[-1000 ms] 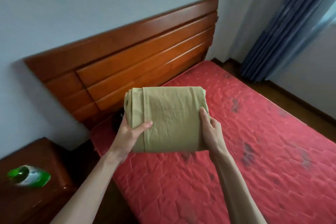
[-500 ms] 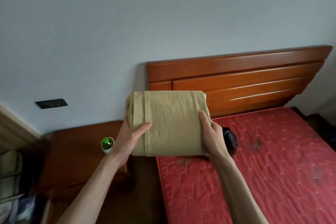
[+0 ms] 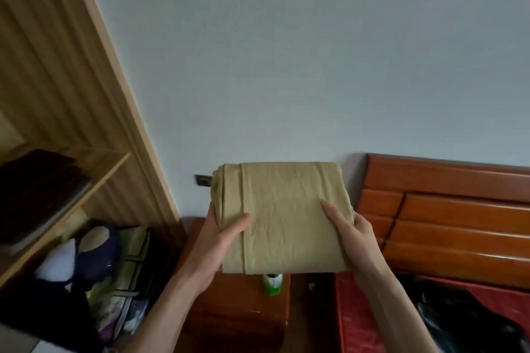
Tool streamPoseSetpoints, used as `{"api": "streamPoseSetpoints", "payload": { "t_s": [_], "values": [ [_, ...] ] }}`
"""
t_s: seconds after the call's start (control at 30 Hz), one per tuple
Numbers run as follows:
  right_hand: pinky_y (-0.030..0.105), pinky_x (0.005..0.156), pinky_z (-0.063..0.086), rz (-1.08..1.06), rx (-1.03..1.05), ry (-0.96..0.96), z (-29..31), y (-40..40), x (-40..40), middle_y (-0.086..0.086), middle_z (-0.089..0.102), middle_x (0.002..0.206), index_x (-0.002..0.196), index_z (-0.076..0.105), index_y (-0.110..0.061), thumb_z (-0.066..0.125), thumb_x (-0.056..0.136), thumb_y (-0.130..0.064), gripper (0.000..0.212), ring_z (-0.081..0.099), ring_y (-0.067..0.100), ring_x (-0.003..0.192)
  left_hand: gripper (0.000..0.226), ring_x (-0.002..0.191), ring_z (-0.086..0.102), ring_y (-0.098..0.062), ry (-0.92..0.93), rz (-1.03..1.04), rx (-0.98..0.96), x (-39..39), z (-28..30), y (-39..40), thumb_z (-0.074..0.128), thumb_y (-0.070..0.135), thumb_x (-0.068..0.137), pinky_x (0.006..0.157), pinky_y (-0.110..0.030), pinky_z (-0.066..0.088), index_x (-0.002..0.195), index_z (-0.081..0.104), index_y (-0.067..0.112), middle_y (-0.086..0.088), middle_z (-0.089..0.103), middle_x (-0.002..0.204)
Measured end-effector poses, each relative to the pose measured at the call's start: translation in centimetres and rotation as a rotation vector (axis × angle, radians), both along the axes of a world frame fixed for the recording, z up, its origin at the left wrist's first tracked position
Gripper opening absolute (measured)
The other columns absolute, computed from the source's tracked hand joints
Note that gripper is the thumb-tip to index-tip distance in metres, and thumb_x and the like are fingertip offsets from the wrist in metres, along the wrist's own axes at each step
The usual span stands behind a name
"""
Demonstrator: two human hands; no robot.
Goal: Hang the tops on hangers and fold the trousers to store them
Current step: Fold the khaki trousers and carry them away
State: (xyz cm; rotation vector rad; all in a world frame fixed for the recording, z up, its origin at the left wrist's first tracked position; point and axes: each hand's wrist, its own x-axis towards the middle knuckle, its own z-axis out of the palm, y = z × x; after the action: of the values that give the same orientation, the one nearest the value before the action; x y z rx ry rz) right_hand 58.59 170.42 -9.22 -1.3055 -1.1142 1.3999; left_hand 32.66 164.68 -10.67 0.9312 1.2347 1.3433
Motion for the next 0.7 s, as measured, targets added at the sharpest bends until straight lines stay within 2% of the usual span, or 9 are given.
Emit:
{"api": "streamPoseSetpoints", "payload": {
  "t_s": [0.13, 0.23, 0.3, 0.37, 0.4, 0.43, 0.5, 0.57, 0.7],
  "values": [
    [0.018, 0.056, 0.055, 0.083, 0.011, -0.013, 1.1, 2.7, -6.7, -0.002, 0.082, 0.089, 0.101, 0.077, -0.011, 0.08, 0.084, -0.051, 0.043, 0.078, 0.011, 0.079, 0.068, 0.108, 0.072, -0.007, -0.017, 0.162, -0.038, -5.4, 0.9, -0.9, 0.087, 0.045, 0.077, 0.075, -0.019, 0.06, 0.137, 0.056, 0.038, 0.013, 0.075, 0.119],
    [0.019, 0.052, 0.054, 0.183, 0.018, -0.01, 1.7, 4.9, -11.4, -0.003, 0.081, 0.085, 0.098, 0.077, -0.013, 0.078, 0.086, -0.05, 0.039, 0.077, 0.01, 0.074, 0.087, 0.108, 0.071, -0.002, -0.023, 0.274, -0.051, -8.8, 1.6, -1.2, 0.088, 0.056, 0.068, 0.084, -0.026, 0.058, 0.144, 0.05, 0.04, 0.021, 0.073, 0.118],
    [0.024, 0.058, 0.057, 0.255, 0.02, -0.022, 2.0, 6.4, -14.4, -0.004, 0.081, 0.085, 0.099, 0.076, -0.014, 0.078, 0.085, -0.052, 0.04, 0.077, 0.01, 0.074, 0.1, 0.109, 0.07, -0.002, -0.02, 0.372, -0.052, -10.7, 2.0, -1.4, 0.091, 0.068, 0.054, 0.094, -0.032, 0.056, 0.142, 0.051, 0.042, 0.024, 0.073, 0.117],
    [0.032, 0.069, 0.058, 0.328, 0.012, -0.028, 2.1, 8.0, -17.5, -0.003, 0.081, 0.087, 0.1, 0.076, -0.014, 0.078, 0.083, -0.054, 0.043, 0.078, 0.013, 0.078, 0.109, 0.115, 0.069, -0.011, -0.003, 0.48, -0.064, -12.6, 2.1, -1.4, 0.092, 0.075, 0.039, 0.106, -0.045, 0.053, 0.137, 0.057, 0.043, 0.019, 0.073, 0.12],
    [0.032, 0.069, 0.058, 0.364, 0.01, -0.021, 2.1, 8.8, -19.0, -0.002, 0.082, 0.087, 0.1, 0.076, -0.014, 0.078, 0.082, -0.054, 0.044, 0.078, 0.014, 0.079, 0.11, 0.119, 0.067, -0.015, -0.001, 0.53, -0.075, -13.5, 2.3, -1.4, 0.092, 0.076, 0.037, 0.109, -0.049, 0.051, 0.136, 0.057, 0.043, 0.015, 0.073, 0.123],
    [0.03, 0.065, 0.058, 0.399, 0.011, -0.014, 2.1, 9.5, -20.5, -0.002, 0.081, 0.087, 0.099, 0.077, -0.014, 0.078, 0.083, -0.053, 0.042, 0.078, 0.014, 0.078, 0.109, 0.121, 0.065, -0.018, -0.006, 0.572, -0.087, -14.3, 2.5, -1.3, 0.092, 0.075, 0.039, 0.11, -0.051, 0.049, 0.137, 0.056, 0.044, 0.011, 0.07, 0.128],
    [0.025, 0.061, 0.057, 0.47, 0.024, -0.017, 2.3, 11.0, -23.6, -0.003, 0.081, 0.085, 0.099, 0.077, -0.014, 0.077, 0.085, -0.051, 0.039, 0.078, 0.013, 0.078, 0.091, 0.122, 0.063, -0.02, -0.021, 0.656, -0.089, -15.8, 2.8, -1.2, 0.093, 0.065, 0.054, 0.11, -0.053, 0.048, 0.134, 0.052, 0.049, 0.007, 0.066, 0.133],
    [0.03, 0.067, 0.057, 0.543, 0.02, -0.023, 2.4, 12.6, -26.3, -0.003, 0.081, 0.084, 0.1, 0.077, -0.014, 0.077, 0.086, -0.051, 0.04, 0.078, 0.015, 0.081, 0.077, 0.117, 0.066, -0.02, -0.033, 0.733, -0.065, -17.1, 3.1, -1.1, 0.092, 0.053, 0.065, 0.107, -0.05, 0.051, 0.131, 0.051, 0.051, 0.005, 0.068, 0.13],
    [0.034, 0.074, 0.058, 0.698, -0.01, -0.009, 2.3, 15.2, -31.7, -0.007, 0.081, 0.089, 0.104, 0.075, -0.022, 0.077, 0.084, -0.057, 0.04, 0.077, 0.015, 0.085, 0.074, 0.101, 0.074, -0.011, -0.048, 0.86, -0.059, -19.5, 3.2, -0.8, 0.09, 0.043, 0.077, 0.082, -0.031, 0.059, 0.138, 0.048, 0.045, 0.013, 0.077, 0.111]
  ]
}}
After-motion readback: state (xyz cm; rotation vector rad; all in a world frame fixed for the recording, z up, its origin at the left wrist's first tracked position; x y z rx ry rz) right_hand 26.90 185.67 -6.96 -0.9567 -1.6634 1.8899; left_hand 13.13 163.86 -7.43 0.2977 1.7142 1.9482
